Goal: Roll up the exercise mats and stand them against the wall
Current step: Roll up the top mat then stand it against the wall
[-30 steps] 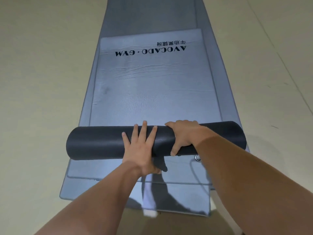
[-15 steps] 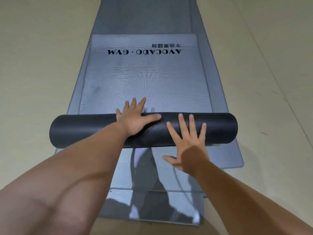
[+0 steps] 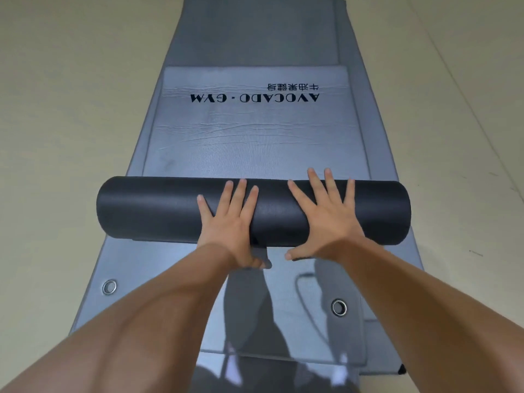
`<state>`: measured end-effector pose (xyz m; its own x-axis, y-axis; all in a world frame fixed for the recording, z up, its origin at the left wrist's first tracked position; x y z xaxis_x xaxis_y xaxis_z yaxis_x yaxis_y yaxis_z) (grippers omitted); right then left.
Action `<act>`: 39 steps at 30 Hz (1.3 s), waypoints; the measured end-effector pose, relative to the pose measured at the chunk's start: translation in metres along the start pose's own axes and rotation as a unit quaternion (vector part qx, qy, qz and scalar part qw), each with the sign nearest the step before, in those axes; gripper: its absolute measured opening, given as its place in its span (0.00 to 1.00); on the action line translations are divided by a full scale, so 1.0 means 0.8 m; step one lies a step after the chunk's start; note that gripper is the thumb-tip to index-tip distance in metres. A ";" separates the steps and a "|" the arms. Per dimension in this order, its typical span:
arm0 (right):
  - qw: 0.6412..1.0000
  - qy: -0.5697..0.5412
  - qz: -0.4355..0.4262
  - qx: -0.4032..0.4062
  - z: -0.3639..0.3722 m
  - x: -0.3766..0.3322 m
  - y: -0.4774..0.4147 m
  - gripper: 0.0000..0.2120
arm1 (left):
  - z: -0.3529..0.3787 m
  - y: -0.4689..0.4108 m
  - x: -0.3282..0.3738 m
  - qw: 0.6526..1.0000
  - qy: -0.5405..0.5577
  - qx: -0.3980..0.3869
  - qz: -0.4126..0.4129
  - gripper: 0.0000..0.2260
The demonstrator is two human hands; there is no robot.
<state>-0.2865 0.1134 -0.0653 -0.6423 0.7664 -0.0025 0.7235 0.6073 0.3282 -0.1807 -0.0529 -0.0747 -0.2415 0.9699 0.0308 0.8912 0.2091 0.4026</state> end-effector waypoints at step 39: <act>0.917 -0.190 -0.056 -0.346 -0.012 -0.063 0.075 0.55 | -0.003 0.143 -0.012 0.990 -0.008 0.052 0.129 0.53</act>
<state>-0.2132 0.1092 -0.0364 -0.4728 0.8049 -0.3585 0.2399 0.5091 0.8266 -0.0772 -0.0382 -0.0267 0.0040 0.9945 0.1049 0.9574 -0.0341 0.2867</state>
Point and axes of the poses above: each hand's wrist, its own y-axis away from the middle knuckle, its own z-axis out of the palm, x = y × z, the point moved 5 cm from there along -y, towards the middle knuckle, and after that the axes turned 3 degrees about z, right-handed, at the moved point
